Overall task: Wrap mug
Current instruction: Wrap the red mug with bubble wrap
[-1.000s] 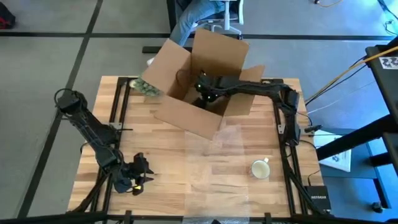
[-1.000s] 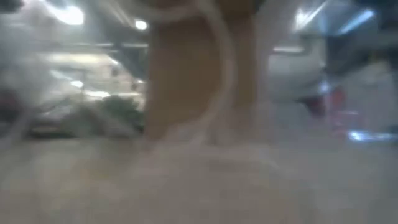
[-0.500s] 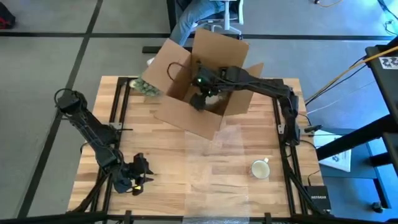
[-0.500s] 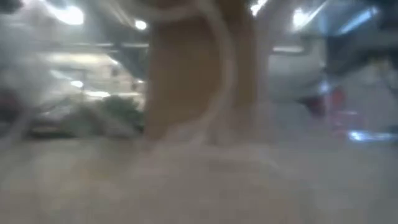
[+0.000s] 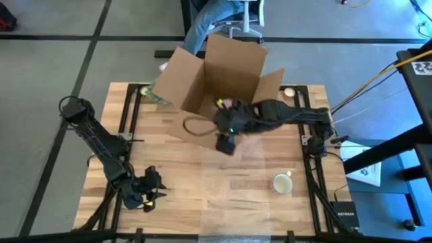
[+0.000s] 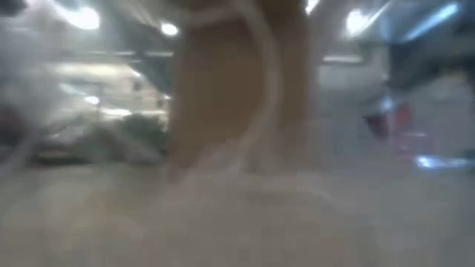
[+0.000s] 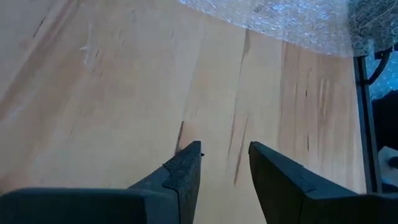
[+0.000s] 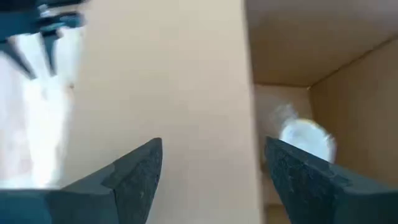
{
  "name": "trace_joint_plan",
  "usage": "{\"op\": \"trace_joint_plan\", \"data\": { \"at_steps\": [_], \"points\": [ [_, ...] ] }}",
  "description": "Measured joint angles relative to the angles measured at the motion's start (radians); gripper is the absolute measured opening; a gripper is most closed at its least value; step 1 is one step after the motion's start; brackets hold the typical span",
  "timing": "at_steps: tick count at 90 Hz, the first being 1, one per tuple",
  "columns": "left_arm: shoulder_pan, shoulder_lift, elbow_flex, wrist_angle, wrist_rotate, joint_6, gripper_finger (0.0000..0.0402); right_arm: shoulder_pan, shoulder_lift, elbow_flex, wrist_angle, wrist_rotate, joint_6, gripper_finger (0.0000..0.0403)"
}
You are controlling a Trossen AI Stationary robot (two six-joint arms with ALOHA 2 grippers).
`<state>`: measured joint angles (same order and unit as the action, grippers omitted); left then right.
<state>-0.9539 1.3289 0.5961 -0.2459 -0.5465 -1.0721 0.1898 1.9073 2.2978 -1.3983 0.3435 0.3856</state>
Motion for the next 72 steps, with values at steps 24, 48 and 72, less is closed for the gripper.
{"op": "trace_joint_plan", "data": {
  "at_steps": [24, 48, 72],
  "points": [
    [0.000, 0.000, 0.000, 0.002, 0.000, -0.006, 0.0120, 0.204, -0.036, 0.000, -0.147, 0.014, 0.242, 0.0268],
    [0.000, 0.000, 0.000, 0.003, 0.004, -0.028, 0.0120, 0.403, -0.037, -0.072, -0.176, -0.004, 0.557, 0.0268],
    [0.004, 0.000, 0.000, 0.003, 0.004, -0.028, 0.0120, 0.545, -0.036, -0.296, -0.173, -0.047, 0.866, 0.0268]
  ]
}}
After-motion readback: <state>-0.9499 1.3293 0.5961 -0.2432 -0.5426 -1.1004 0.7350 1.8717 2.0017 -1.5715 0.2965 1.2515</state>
